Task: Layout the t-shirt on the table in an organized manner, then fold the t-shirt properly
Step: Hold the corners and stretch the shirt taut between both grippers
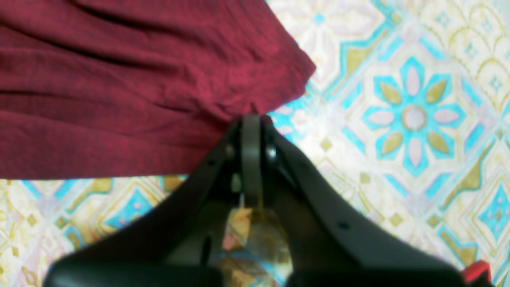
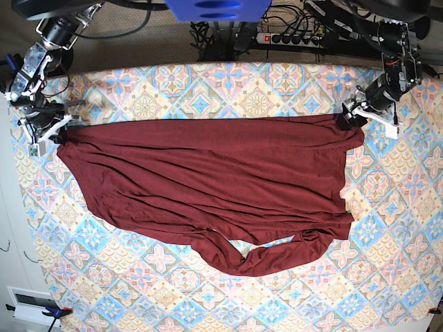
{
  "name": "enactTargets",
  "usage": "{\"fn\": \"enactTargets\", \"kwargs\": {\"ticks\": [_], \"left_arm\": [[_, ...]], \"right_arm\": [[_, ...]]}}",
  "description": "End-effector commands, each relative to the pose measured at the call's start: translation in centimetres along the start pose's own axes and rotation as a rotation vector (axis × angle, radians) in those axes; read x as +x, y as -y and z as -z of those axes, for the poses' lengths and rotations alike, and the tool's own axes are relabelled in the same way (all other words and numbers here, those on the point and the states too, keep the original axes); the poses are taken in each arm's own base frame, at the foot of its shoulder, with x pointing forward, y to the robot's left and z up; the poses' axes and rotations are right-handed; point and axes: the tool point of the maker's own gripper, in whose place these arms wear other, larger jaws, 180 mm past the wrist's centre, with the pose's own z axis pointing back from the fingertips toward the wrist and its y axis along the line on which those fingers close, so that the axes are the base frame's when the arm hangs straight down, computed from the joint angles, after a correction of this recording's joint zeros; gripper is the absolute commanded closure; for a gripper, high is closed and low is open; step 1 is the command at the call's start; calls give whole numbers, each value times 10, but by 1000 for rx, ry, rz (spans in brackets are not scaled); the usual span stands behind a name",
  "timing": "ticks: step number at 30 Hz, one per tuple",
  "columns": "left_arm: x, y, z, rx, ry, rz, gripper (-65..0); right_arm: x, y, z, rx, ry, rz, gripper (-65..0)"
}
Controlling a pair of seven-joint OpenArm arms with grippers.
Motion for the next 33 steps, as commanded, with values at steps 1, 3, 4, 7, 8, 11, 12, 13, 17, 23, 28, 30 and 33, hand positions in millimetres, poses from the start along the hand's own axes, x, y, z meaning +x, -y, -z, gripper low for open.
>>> {"fn": "enactTargets", "kwargs": {"ticks": [1,3,4,7,8,11,12,13,17,23,28,30,33], "left_arm": [[6,1,-2,0,8,13,-415],[12,7,1,-12,16,16,-415],[11,8,2,-17,16,10,-415],[-1,3,12,-11,-15,-25,-415],[-3,2,16,-10,-23,-36,-415],[-17,4,30,-14,-76,-45,-415],[-20,5,32,-18,-85,-41,-414],[-23,8,33,-25,-95,-37,-413],[-31,13,36,-37,-119,-29,-214],[-28,10,34,-31,-117,-26,0],[-19,2,27,-16,-114,-10,0],[-14,-7,19,7,-117,20,0],[-11,-3,12,4,-116,64,0]], "right_arm": [[19,4,-3,-2,50,-25,-2],[21,-3,0,14,49,-42,-2],[21,-5,0,18,48,-46,-2],[21,-6,1,21,47,-49,-2],[21,-5,1,20,47,-48,-2],[21,-5,1,20,47,-48,-2],[21,-5,1,20,46,-48,-2],[21,-5,1,20,46,-48,-2],[21,-5,0,18,47,-46,-2],[21,-5,0,18,47,-46,-2],[23,-5,-1,15,52,-55,-1],[29,-6,-5,10,67,-72,-1],[15,-6,-10,8,37,-80,-1]]}}
